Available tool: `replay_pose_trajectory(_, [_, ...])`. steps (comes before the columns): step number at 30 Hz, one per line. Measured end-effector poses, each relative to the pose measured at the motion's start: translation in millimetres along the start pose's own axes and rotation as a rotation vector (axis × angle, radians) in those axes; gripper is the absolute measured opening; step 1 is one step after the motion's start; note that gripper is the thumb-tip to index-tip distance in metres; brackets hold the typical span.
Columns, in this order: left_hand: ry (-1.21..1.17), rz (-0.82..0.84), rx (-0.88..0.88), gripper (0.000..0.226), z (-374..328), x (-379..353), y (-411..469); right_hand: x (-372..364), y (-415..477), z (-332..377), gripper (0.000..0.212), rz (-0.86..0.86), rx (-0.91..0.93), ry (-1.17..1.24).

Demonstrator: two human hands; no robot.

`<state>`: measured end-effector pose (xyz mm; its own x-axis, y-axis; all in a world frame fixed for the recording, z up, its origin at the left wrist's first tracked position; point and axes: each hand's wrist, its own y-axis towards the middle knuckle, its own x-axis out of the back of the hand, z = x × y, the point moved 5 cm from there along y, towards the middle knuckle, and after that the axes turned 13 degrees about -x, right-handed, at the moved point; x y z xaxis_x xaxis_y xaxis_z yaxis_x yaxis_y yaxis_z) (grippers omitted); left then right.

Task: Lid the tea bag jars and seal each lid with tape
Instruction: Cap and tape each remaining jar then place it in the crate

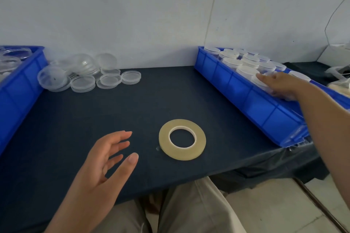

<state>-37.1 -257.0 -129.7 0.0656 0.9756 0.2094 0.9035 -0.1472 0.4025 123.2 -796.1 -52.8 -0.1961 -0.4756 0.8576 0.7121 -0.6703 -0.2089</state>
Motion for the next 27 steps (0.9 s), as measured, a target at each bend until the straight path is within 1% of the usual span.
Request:
replay_pose_trajectory(2, [-0.002, 0.004, -0.001, 0.044, 2, -1, 0, -12, 11, -4, 0.104, 0.016, -0.017, -0.021])
replay_pose_trajectory(6, [0.011, 0.025, -0.001, 0.043, 8, -3, 0, -20, 21, -1, 0.096, 0.069, -0.052, -0.091])
replay_pose_trajectory(10, [0.029, 0.055, -0.002, 0.042, 17, -9, -1, -24, 30, 14, 0.100, 0.087, -0.093, -0.043])
replay_pose_trajectory(13, [0.020, 0.073, -0.001, 0.042, 21, -15, -1, -30, 38, 23, 0.104, 0.012, -0.144, -0.043])
replay_pose_trajectory(18, [0.024, 0.095, -0.014, 0.040, 21, -17, -1, -29, 39, 27, 0.121, -0.069, -0.228, -0.116])
replay_pose_trajectory(22, [0.039, 0.087, -0.022, 0.040, 20, -11, -1, -33, 34, 33, 0.118, -0.051, -0.212, 0.042])
replay_pose_trajectory(24, [0.049, 0.076, -0.019, 0.039, 21, -8, -1, -23, 19, 40, 0.116, -0.076, -0.182, 0.010])
replay_pose_trajectory(25, [0.057, 0.071, -0.015, 0.040, 22, -6, -1, -15, 10, 44, 0.114, -0.125, -0.150, -0.045])
replay_pose_trajectory(27, [0.084, 0.067, -0.008, 0.041, 24, -3, 0, -1, -10, 55, 0.110, -0.292, -0.056, -0.199])
